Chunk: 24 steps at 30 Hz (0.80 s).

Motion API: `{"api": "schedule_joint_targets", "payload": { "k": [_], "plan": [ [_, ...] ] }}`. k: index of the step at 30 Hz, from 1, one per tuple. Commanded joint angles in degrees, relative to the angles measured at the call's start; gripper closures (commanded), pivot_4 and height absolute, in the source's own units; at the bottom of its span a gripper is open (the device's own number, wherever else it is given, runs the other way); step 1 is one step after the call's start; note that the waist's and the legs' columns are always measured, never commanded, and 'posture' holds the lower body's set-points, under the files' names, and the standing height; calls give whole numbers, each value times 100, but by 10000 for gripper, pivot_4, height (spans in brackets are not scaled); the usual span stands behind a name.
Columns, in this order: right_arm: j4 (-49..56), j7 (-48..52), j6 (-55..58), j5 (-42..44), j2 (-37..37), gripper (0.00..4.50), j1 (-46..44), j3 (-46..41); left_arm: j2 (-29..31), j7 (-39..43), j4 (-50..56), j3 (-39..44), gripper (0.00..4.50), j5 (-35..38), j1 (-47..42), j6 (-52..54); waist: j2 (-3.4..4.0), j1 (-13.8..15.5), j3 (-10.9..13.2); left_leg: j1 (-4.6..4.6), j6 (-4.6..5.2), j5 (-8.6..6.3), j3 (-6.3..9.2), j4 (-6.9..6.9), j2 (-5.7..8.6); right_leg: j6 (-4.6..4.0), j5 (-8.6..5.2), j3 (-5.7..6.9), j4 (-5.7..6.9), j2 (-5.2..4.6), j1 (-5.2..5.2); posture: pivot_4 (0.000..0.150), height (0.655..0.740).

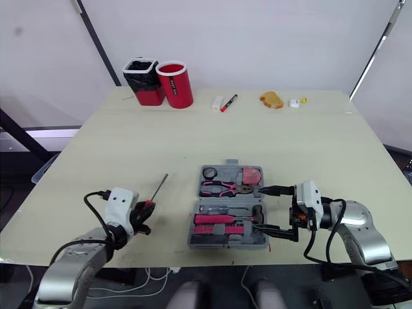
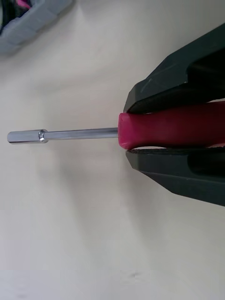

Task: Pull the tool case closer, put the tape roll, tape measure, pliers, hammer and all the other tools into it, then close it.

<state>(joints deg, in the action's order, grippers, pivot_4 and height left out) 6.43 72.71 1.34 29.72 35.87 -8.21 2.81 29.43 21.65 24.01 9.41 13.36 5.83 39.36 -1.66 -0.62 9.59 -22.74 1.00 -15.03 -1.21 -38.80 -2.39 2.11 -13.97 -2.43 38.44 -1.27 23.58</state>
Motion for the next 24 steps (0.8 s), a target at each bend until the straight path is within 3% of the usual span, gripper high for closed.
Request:
{"api": "schedule_joint_targets", "payload": {
  "k": [1, 7, 11, 18, 24],
  "plan": [
    [145, 47, 71, 165, 156, 0, 17, -315, 508, 852, 301, -114, 38890, 274, -173, -204, 0, 4, 0, -2, 0, 0, 1, 0, 0, 0, 0, 1, -2, 0, 0, 1500, 7400],
    [274, 14, 124, 166, 273, 0, 263, -513, 1745, 2574, 274, -828, 38890, 512, -831, -442, 4, 3, 3, -5, 0, 0, -1, 1, -1, -3, -2, 4, -8, 0, 0, 1500, 7400],
    [252, 56, 31, 111, 342, 0, 432, -649, 2153, 3454, 167, -1412, 38890, 525, -1456, -688, 11, -4, 9, -1, 0, 0, -10, 11, -4, 1, 0, -6, -18, 5, 0, 1500, 7400],
    [284, 98, 2, 95, 494, 0, 611, -803, 2076, 4399, 21, -2566, 38890, 330, -2414, -884, 16, -2, 11, -13, 0, 0, -19, 16, -4, 4, 1, -1, -38, 14, 0, 1500, 7400],
    [488, 14, 52, 80, 589, 0, 802, -880, 1519, 4610, -244, -3658, 38890, -110, -3068, -579, 15, 2, 11, -14, 1, 0, -23, 17, -4, 5, 1, 0, -38, 22, -1, 1500, 7400]
  ]
}}
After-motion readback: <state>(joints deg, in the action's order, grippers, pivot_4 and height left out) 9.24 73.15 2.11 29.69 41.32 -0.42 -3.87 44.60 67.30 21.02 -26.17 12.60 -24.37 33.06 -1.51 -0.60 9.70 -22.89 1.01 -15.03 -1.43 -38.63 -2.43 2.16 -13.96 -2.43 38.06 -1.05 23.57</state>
